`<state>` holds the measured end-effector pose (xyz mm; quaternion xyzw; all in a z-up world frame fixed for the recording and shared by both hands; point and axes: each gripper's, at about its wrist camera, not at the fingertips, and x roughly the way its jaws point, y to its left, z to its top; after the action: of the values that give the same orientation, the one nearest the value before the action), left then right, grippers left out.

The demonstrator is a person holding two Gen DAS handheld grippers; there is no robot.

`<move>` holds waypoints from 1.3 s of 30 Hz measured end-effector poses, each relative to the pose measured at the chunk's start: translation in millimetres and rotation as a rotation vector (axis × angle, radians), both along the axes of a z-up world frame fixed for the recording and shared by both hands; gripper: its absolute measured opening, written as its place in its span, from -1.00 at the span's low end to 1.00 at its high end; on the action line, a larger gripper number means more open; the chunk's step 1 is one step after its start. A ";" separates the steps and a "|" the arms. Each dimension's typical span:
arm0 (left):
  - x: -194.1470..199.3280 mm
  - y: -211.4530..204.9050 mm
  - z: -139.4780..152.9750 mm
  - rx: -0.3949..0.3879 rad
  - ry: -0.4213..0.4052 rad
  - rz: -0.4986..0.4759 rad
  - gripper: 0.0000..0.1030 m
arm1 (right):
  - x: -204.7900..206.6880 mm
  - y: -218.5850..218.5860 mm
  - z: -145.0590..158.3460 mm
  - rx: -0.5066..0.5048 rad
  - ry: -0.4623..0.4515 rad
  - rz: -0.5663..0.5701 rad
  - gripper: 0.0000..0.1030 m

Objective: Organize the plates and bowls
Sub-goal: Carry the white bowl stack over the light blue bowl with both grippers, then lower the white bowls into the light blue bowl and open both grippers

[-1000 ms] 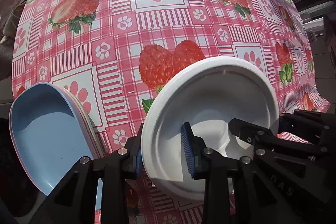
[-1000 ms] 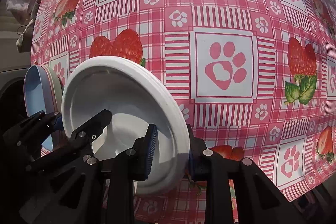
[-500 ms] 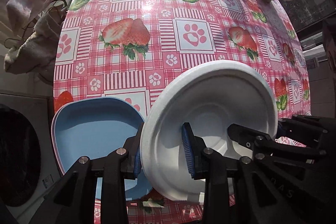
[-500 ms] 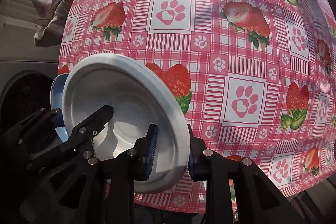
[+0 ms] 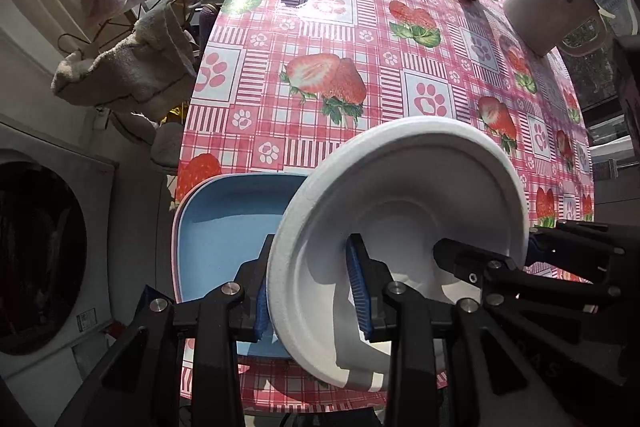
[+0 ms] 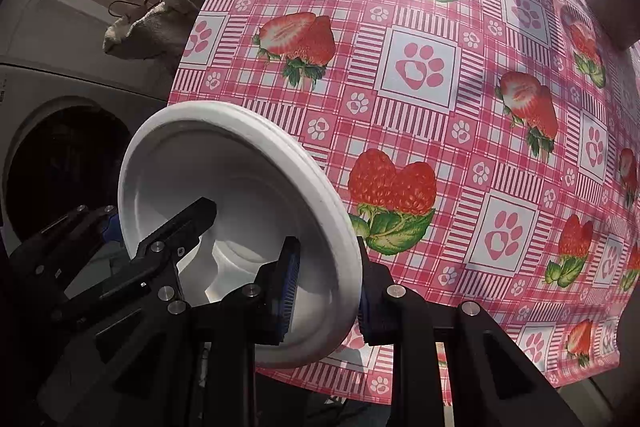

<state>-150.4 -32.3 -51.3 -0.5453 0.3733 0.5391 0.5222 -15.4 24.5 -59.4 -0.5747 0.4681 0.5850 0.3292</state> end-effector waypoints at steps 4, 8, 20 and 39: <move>-17.0 -8.0 -0.3 -0.004 0.009 0.038 -0.31 | -27.6 -5.9 1.8 0.004 0.010 0.040 -0.45; -31.3 -16.1 -2.1 -0.015 0.018 0.073 -0.31 | -46.8 -16.3 1.8 0.000 0.021 0.080 -0.45; -62.9 -31.7 -24.5 -0.078 0.024 0.135 -0.32 | -86.7 -28.1 -31.5 -0.055 0.038 0.162 -0.45; -72.2 -35.2 -34.0 -0.105 0.227 0.101 -0.09 | -93.0 -26.0 -49.8 -0.046 0.017 0.197 0.71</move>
<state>-222.6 -67.5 -85.3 -0.5256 0.4299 0.6024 0.4197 -108.4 -1.5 -109.2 -0.6203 0.4254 0.6085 0.2528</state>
